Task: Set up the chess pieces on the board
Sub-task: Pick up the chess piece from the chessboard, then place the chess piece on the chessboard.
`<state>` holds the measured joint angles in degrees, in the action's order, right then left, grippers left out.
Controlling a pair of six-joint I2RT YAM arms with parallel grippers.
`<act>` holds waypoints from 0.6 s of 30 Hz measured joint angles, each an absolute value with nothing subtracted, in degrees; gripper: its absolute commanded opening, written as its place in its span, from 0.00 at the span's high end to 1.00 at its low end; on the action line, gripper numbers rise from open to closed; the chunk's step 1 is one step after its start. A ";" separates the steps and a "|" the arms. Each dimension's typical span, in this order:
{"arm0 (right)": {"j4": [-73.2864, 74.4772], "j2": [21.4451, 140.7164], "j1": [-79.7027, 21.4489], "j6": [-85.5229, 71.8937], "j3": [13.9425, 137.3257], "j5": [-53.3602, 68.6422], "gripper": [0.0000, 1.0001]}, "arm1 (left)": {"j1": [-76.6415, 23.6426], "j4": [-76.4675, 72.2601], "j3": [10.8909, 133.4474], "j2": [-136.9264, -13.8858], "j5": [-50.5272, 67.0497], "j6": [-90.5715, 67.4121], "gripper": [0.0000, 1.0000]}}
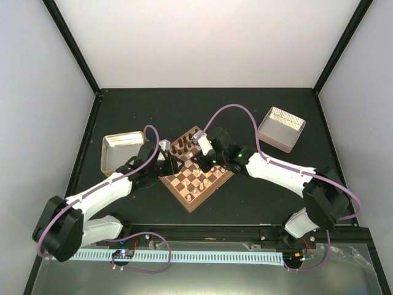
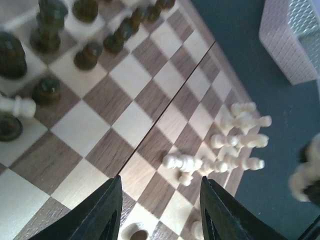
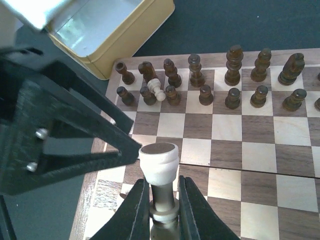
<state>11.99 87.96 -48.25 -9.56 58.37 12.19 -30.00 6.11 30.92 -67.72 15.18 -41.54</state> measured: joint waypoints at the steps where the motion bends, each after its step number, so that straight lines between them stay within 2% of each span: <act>1: 12.01 87.61 -48.25 -9.65 58.37 12.08 0.97 | -30.00 6.66 31.42 -66.54 14.50 -41.25 0.53; 9: 11.62 86.94 -48.25 -9.10 58.37 14.24 0.96 | -29.98 8.25 32.64 -55.55 12.16 -40.05 0.37; 14: 10.83 86.94 -49.04 -7.55 58.37 17.19 0.96 | -29.98 6.59 32.64 -53.25 16.23 -39.81 0.35; 18: 10.00 86.89 -49.89 -6.90 58.37 18.92 0.96 | -30.00 5.89 32.64 -53.84 20.27 -39.86 0.39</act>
<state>10.00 86.89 -49.89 -6.90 58.37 18.92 -30.00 5.89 32.64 -53.84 20.27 -39.86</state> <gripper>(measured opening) 0.135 0.641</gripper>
